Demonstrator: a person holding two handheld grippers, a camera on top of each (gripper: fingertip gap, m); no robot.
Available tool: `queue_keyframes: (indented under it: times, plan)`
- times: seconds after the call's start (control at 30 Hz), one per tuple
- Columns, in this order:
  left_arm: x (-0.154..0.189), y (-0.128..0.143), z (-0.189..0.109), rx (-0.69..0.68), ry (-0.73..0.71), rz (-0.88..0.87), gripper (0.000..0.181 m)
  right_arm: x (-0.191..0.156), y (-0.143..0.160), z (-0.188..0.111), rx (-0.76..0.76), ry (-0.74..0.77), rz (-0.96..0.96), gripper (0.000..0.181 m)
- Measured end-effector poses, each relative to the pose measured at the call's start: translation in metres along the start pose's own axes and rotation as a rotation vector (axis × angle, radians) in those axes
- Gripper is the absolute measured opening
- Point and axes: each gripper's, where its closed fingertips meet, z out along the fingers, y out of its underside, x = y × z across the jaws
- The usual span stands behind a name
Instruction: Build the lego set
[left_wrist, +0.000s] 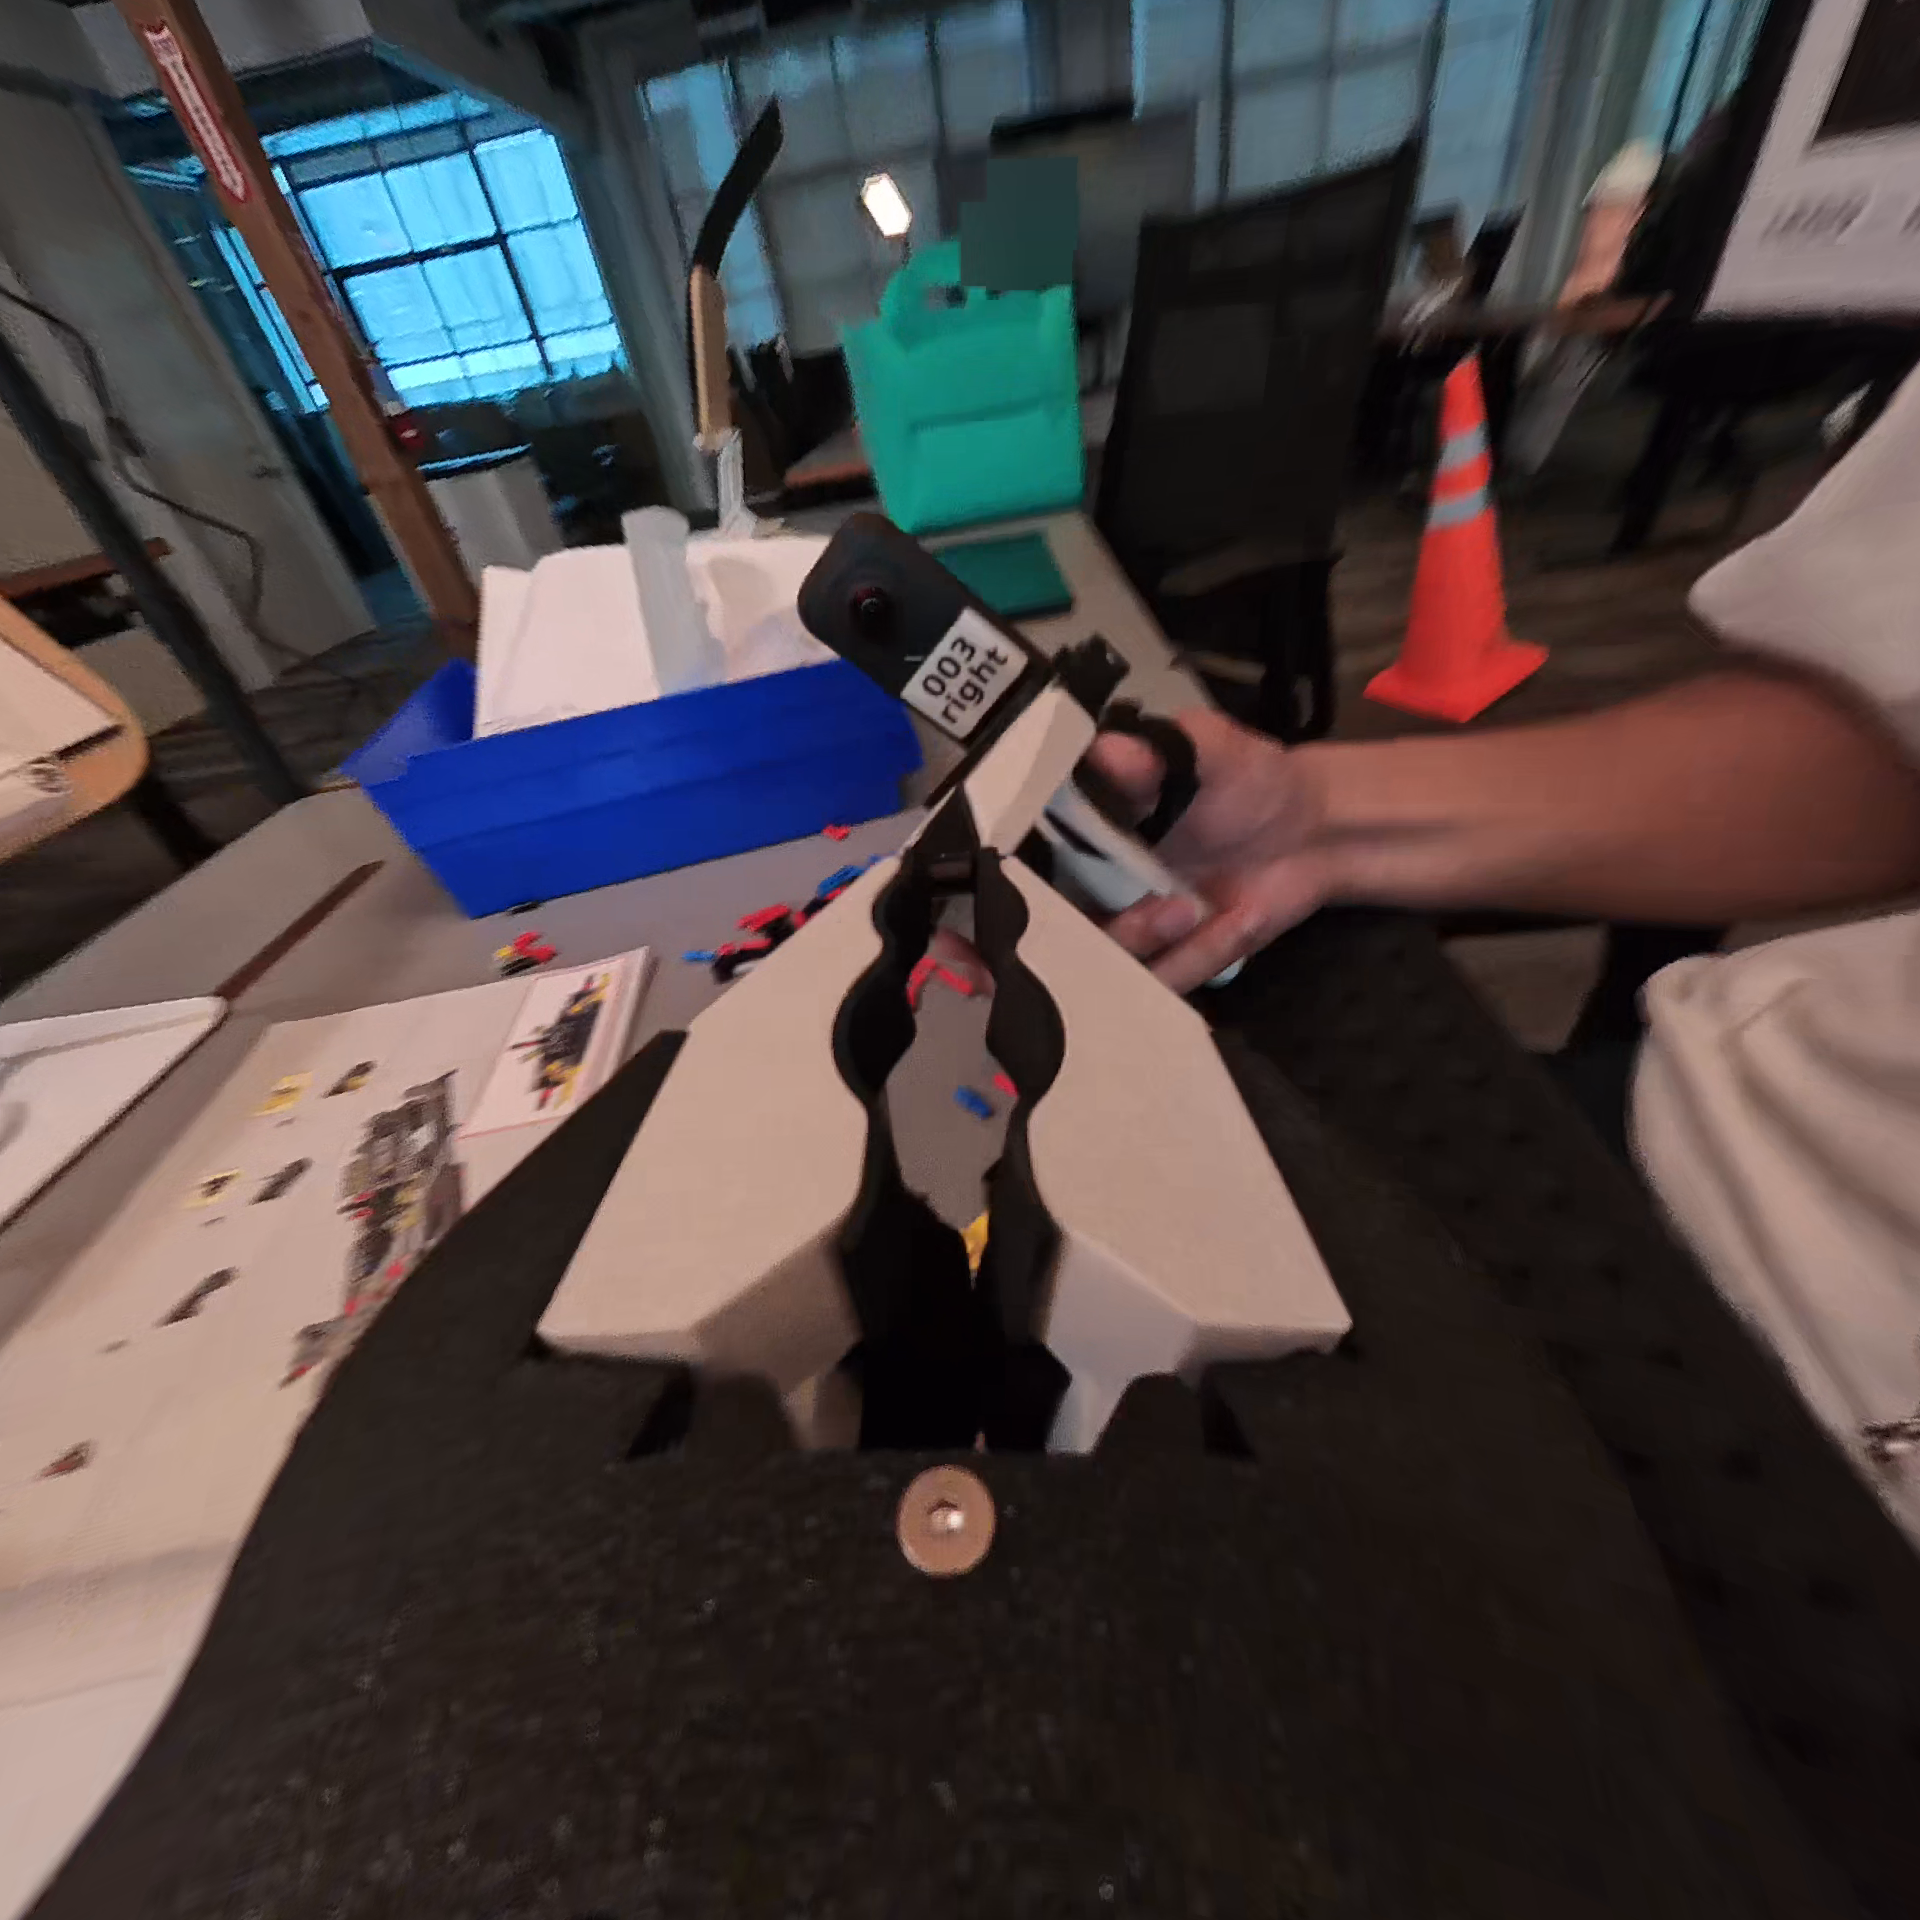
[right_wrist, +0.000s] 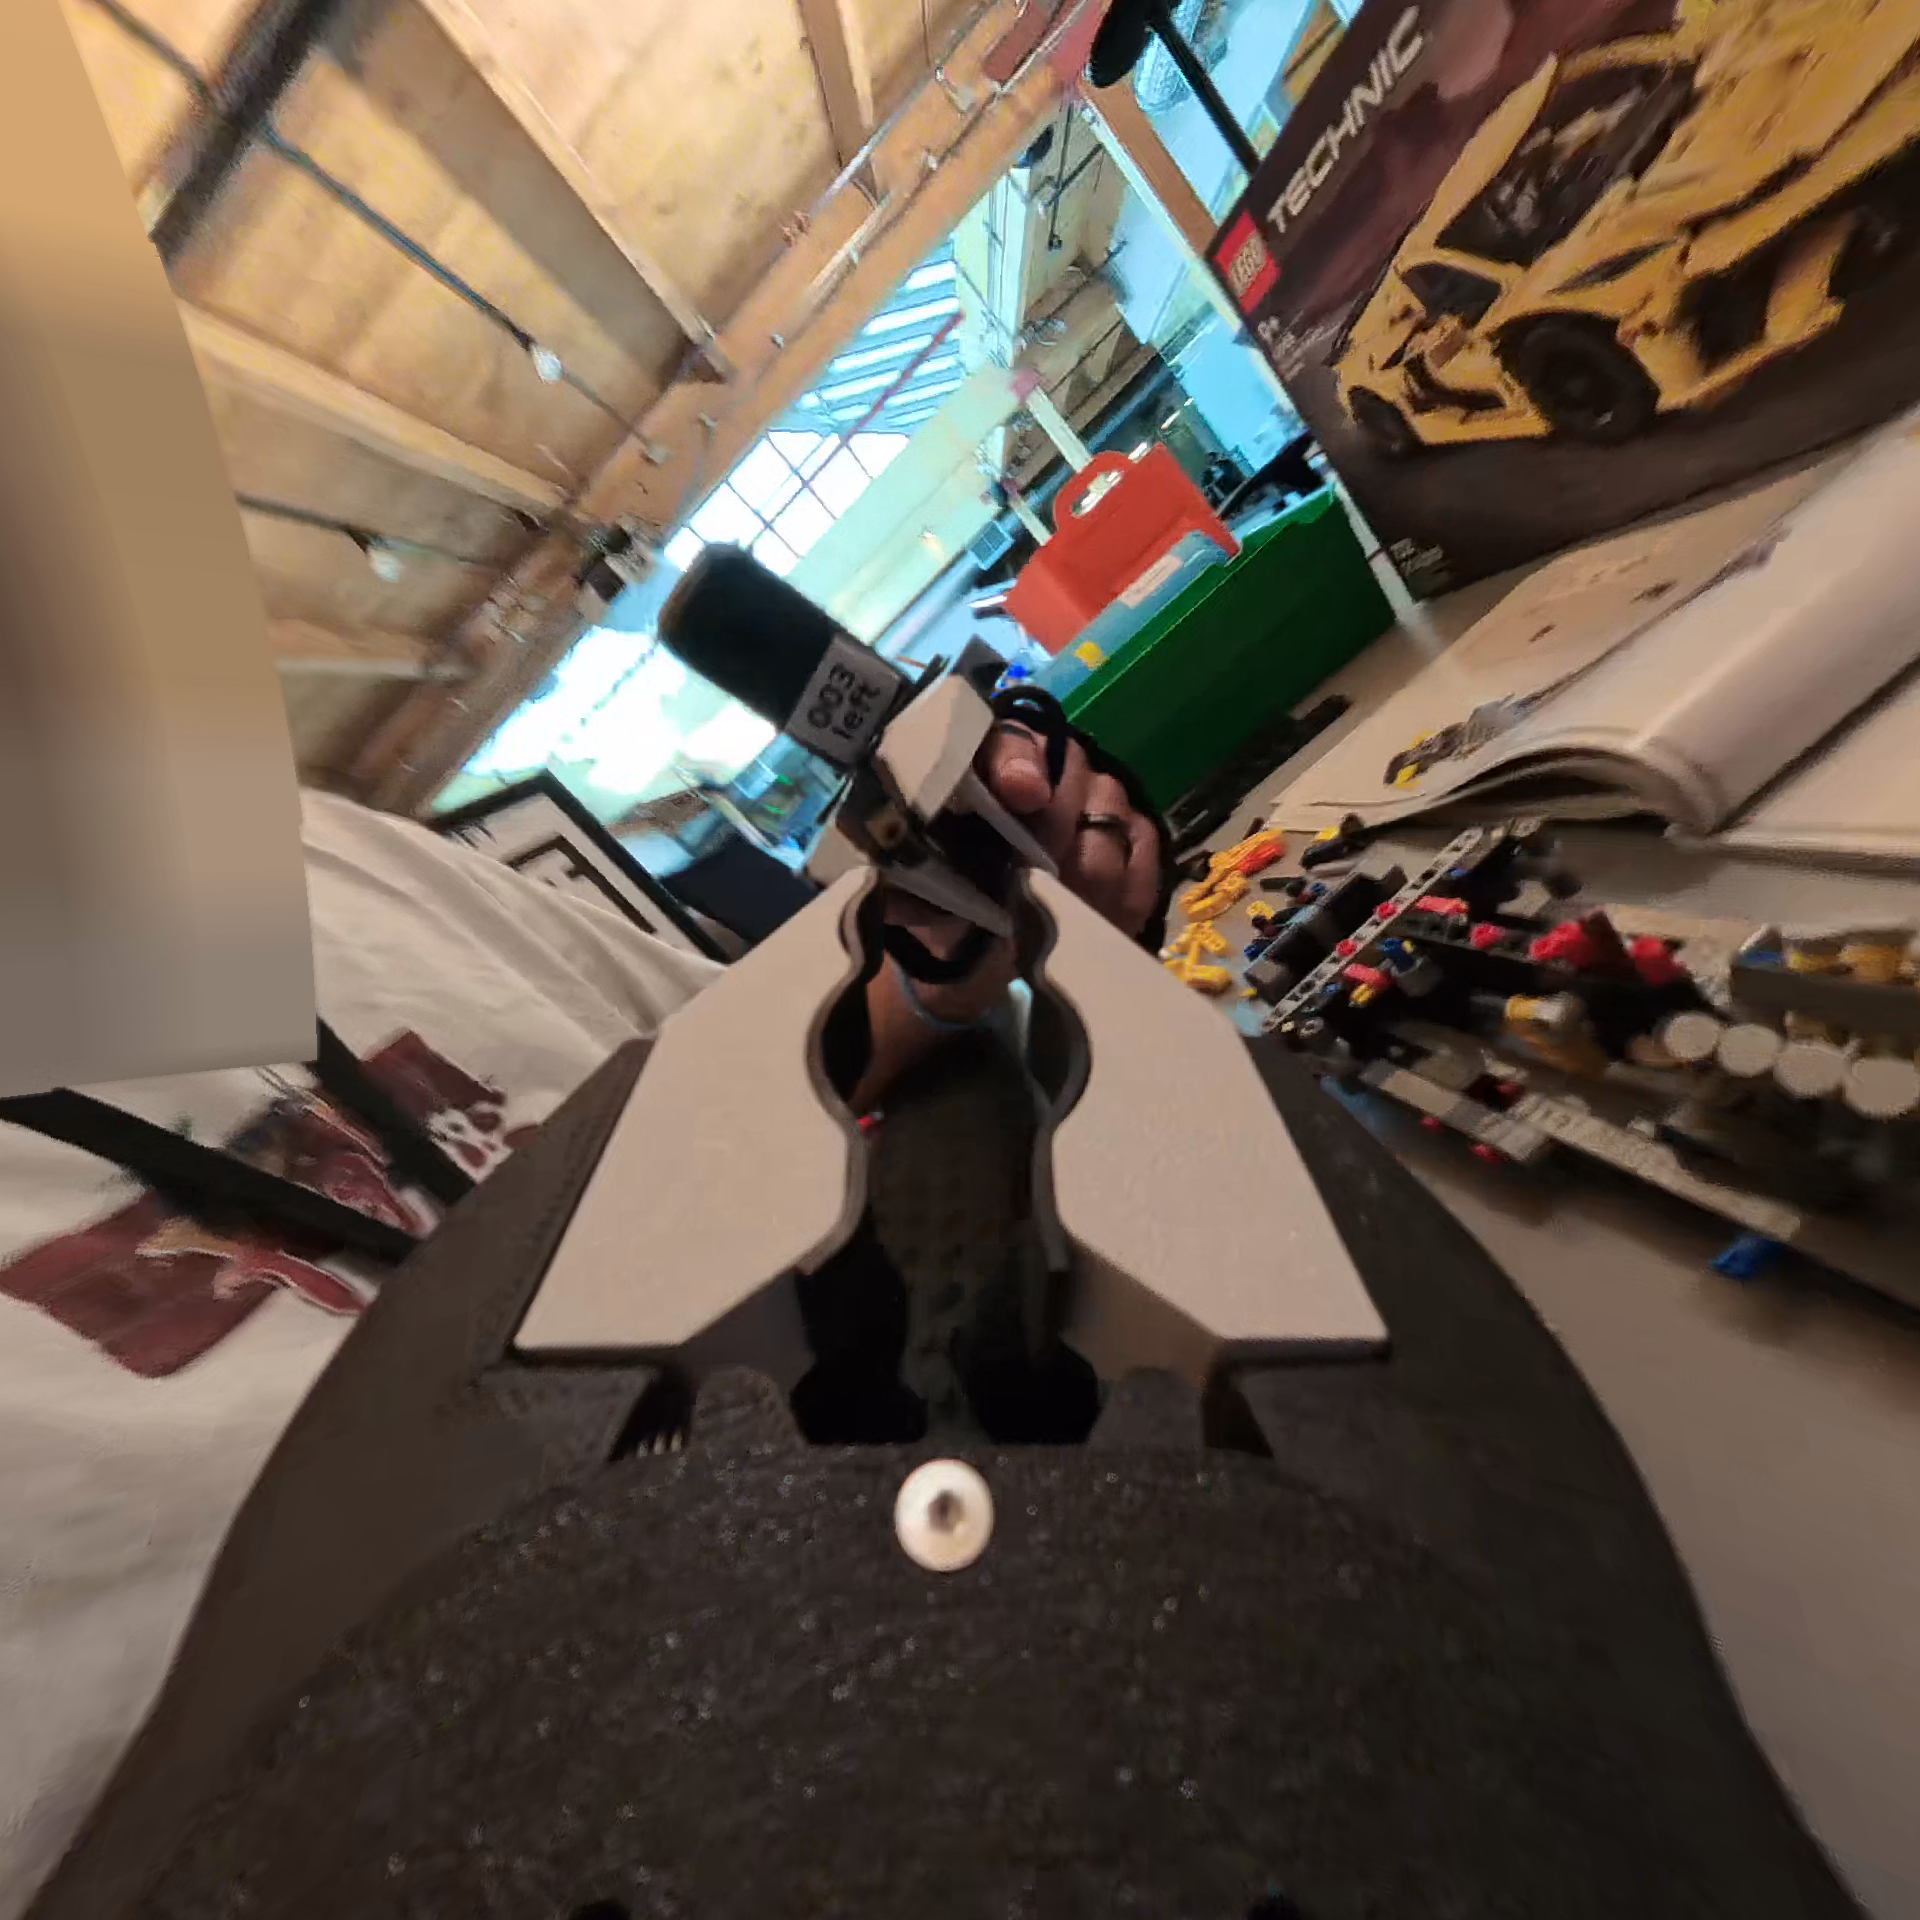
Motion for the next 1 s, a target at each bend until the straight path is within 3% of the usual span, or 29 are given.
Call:
queue_keyframes:
  times: [0.1,0.17,0.23,0.57,1.0]
  plan:
    - [0.004,-0.011,-0.004,0.078,0.047,-0.05,0.007,-0.012,0.008,0.007,-0.023,-0.064,-0.001,0.02]
    - [0.009,-0.009,-0.004,0.076,0.065,0.007,0.006,-0.025,0.006,0.009,-0.007,-0.196,0.131,0.028]
    - [0.017,-0.008,-0.004,0.077,0.079,0.093,0.007,-0.034,0.008,0.01,-0.021,-0.266,0.177,0.021]
    - [0.025,0.002,-0.002,0.02,0.054,0.299,0.006,-0.028,0.017,0.011,-0.067,-0.221,0.2,0.007]
    - [0.024,-0.002,-0.006,0.012,0.088,0.227,0.007,-0.029,0.014,0.009,-0.051,-0.242,0.207,0.009]
